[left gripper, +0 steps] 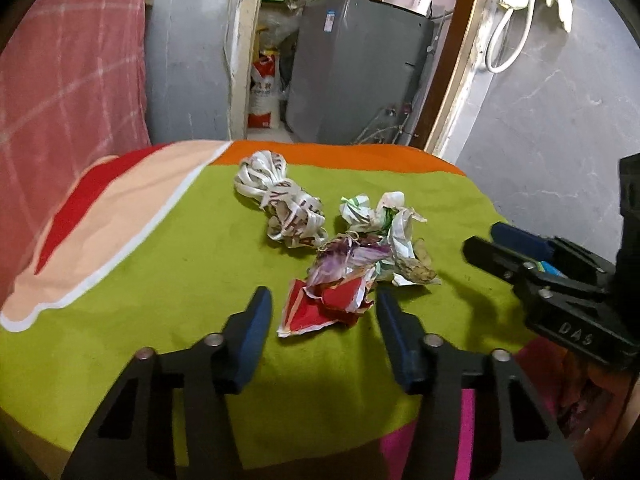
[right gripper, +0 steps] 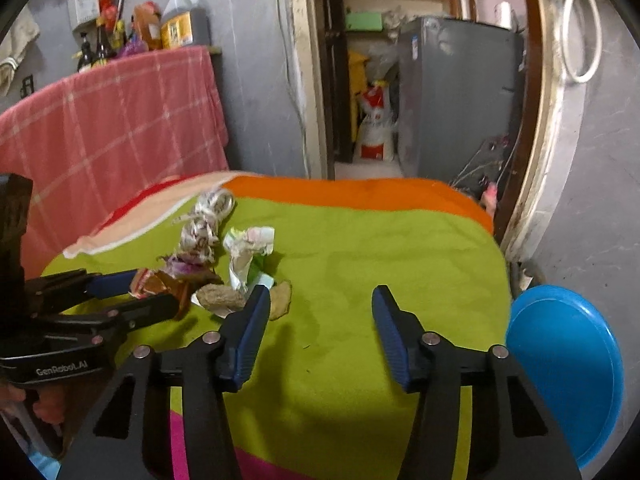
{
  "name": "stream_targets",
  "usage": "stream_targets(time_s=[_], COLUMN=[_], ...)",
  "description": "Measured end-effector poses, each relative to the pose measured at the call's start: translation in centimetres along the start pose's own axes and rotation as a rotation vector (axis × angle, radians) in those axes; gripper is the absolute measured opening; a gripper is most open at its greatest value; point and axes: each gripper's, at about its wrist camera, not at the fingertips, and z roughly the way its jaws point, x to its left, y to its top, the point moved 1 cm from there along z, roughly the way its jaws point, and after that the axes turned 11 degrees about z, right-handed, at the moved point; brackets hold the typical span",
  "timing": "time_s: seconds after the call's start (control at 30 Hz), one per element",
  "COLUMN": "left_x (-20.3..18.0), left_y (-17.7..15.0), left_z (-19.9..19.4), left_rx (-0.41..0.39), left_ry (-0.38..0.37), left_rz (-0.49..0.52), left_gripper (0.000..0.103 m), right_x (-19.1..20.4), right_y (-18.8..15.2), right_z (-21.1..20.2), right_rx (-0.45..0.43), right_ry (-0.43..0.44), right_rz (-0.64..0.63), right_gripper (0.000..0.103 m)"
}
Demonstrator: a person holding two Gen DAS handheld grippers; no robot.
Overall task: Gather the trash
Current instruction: 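Close the left gripper on the red wrapper while the right grasps the brown scrap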
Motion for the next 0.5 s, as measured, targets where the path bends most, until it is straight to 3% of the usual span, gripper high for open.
stream_targets(time_s=[0.23, 0.5], left_x=[1.1, 0.9], left_y=[0.0, 0.3], left_z=[0.3, 0.2], left_rx=[0.007, 0.001], left_ry=[-0.031, -0.027], left_rz=[-0.06, -0.09], left_gripper=[0.025, 0.021], right_x=[1.1, 2.1], right_y=[0.3, 0.1], right_z=[2.6, 3.9], right_rx=[0.128, 0.193], right_ry=[0.011, -0.021], right_rz=[-0.046, -0.107], right_gripper=[0.039, 0.037])
